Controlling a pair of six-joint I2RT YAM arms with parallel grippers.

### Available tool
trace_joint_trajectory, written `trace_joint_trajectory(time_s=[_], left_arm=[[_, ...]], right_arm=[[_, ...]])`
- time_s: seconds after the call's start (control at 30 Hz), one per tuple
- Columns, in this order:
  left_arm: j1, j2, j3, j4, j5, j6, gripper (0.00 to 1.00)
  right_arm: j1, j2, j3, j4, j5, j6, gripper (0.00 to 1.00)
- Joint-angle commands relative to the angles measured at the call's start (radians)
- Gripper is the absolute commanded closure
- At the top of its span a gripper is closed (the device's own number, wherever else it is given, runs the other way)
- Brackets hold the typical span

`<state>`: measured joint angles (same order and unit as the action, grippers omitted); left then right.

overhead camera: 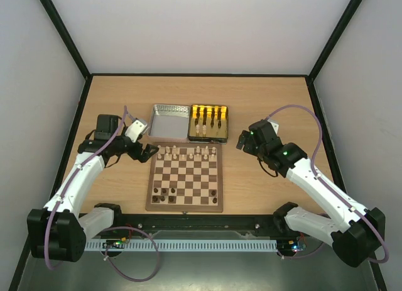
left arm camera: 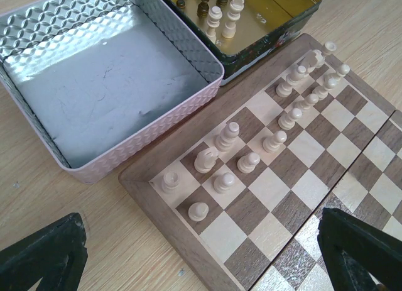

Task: Set up the chess pieces on the board
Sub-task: Move the storage box to the center of the board.

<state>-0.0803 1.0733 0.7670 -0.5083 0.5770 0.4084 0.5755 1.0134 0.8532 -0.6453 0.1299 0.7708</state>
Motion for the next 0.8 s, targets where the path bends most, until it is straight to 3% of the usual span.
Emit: trace_joint_trajectory(time_s=[0.0, 0.47, 0.77], left_arm=[[-0.001, -0.012, -0.009, -0.015, 0.028, 0.012, 0.0], [0.0, -0.017, -0.012, -0.012, 0.029, 0.012, 0.0], [-0.001, -0.012, -0.01, -0.012, 0.027, 0.01, 0.0]], right_arm=[[0.001, -0.009, -0.015, 0.007, 0.008, 0.002, 0.02], [0.001, -0.019, -0.006, 0.014, 0.009, -0.012, 0.02], [0.001, -0.069, 0.055, 0.016, 0.128, -0.044, 0.02]])
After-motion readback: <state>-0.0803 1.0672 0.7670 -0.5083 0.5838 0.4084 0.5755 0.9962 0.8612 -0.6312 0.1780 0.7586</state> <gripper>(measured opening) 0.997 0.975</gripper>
